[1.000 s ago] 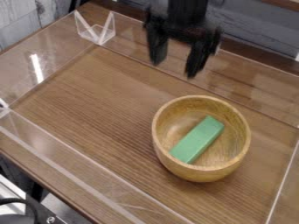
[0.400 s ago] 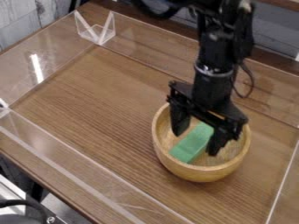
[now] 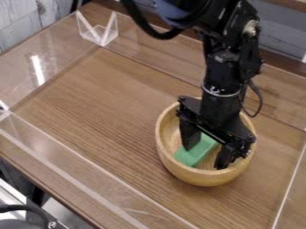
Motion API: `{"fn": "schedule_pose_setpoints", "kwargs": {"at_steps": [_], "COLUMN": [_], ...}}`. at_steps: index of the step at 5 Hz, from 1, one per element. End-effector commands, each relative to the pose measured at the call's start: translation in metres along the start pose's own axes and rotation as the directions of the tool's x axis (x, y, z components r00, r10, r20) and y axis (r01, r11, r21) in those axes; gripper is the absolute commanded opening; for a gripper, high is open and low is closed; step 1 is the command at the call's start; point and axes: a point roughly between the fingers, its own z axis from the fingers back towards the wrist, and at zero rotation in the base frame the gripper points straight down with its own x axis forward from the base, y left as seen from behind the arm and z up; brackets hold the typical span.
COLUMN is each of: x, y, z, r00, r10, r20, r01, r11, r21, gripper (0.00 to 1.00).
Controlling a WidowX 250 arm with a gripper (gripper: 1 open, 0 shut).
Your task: Remove the green block from inside the brown bowl and put it on the table
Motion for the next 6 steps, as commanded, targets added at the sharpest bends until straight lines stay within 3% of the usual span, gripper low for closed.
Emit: {"fn": "schedule_pose_setpoints", "kwargs": {"at_steps": [1, 6], "x": [0.003, 0.003], "y": [0.001, 0.011], "z": [-0.005, -0.043], "r00": [0.999, 1.000], "r10": [-0.025, -0.027], "r20": [0.019, 0.014], "r01": [0.025, 0.028], "r11": [1.000, 0.998], "r21": [-0.013, -0.062], "gripper": [1.00, 1.00]}}
